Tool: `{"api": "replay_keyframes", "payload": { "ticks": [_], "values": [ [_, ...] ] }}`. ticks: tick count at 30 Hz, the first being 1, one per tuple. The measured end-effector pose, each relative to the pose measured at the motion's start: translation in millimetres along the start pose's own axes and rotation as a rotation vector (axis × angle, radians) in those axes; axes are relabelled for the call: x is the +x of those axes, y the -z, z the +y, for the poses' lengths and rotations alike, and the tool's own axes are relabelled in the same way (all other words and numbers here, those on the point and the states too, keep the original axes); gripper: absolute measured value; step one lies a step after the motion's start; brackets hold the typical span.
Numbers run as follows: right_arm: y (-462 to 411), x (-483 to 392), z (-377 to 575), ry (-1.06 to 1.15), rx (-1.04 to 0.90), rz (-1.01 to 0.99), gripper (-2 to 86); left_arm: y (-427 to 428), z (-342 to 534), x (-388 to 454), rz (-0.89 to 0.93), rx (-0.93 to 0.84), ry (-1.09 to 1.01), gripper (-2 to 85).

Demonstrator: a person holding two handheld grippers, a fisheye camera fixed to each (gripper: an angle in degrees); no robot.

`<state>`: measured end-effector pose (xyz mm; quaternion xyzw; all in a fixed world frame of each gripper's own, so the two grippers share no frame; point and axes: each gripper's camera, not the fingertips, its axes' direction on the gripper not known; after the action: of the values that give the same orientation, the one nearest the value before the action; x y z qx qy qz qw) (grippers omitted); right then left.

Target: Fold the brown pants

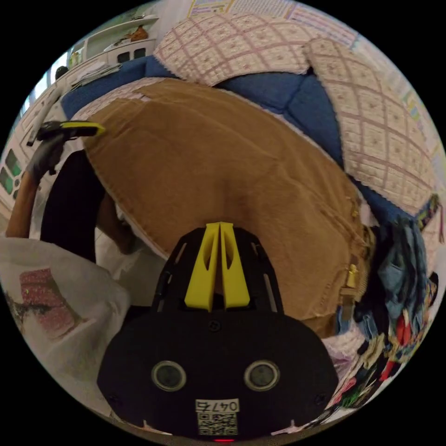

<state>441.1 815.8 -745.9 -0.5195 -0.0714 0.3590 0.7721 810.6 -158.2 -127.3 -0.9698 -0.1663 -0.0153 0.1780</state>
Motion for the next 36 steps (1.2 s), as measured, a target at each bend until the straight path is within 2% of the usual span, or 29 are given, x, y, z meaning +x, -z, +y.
{"api": "replay_keyframes", "payload": {
  "ticks": [3, 5, 7, 9, 13, 15, 18, 22, 25, 30, 36],
  "values": [
    [51, 32, 30, -0.143, 0.122, 0.128, -1.1, 33, 99, -60, -0.140, 0.092, 0.181, -0.9],
    [89, 61, 59, -0.256, 0.211, 0.167, -0.7, 37, 162, -104, -0.112, 0.099, 0.304, -0.9],
    [114, 79, 81, -0.331, 0.266, 0.211, -0.1, 32, 227, -151, -0.008, 0.113, 0.447, -0.8],
    [135, 93, 100, -0.413, 0.320, 0.259, 0.4, 15, 306, -201, 0.187, 0.163, 0.617, 0.0],
    [179, 122, 141, -0.567, 0.467, 0.225, 0.6, -21, 389, -242, 0.430, 0.234, 0.748, 3.1],
    [195, 133, 153, -0.589, 0.491, 0.210, 1.2, -51, 431, -261, 0.562, 0.265, 0.812, 5.2],
    [220, 151, 167, -0.605, 0.504, 0.183, 3.7, -86, 483, -277, 0.668, 0.308, 0.909, 6.4],
    [253, 189, 197, -0.691, 0.555, 0.044, 8.6, -118, 539, -288, 0.724, 0.341, 0.983, 6.7],
    [278, 214, 221, -0.738, 0.554, 0.039, 9.2, -137, 572, -287, 0.723, 0.336, 0.983, 6.6],
    [303, 254, 269, -0.885, 0.443, 0.090, 7.6, -158, 626, -284, 0.716, 0.348, 0.953, 3.7],
    [303, 299, 330, -1.127, 0.366, -0.069, 10.3, -177, 668, -274, 0.703, 0.365, 0.931, -0.6]
  ]
}}
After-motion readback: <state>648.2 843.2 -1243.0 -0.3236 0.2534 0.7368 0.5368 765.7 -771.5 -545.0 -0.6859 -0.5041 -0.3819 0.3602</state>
